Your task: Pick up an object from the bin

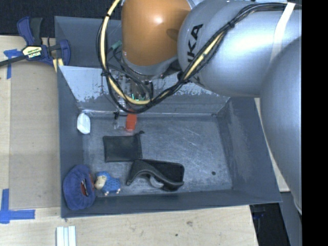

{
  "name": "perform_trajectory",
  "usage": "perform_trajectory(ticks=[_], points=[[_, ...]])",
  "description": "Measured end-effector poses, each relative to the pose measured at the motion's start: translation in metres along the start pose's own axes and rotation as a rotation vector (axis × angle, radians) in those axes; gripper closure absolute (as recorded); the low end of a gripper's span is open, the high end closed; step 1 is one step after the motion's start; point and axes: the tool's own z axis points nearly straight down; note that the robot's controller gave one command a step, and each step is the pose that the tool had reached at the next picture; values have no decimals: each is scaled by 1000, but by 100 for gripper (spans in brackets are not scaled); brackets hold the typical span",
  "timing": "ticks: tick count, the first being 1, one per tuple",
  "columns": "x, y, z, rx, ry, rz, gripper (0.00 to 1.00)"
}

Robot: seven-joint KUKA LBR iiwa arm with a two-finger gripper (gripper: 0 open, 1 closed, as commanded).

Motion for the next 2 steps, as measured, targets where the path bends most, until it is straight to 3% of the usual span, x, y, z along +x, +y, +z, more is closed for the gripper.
perform_trajectory(ticks=[1,2], points=[[42,-2,109,1,2,10,0],[47,-69,173,0,-5,-36,0]])
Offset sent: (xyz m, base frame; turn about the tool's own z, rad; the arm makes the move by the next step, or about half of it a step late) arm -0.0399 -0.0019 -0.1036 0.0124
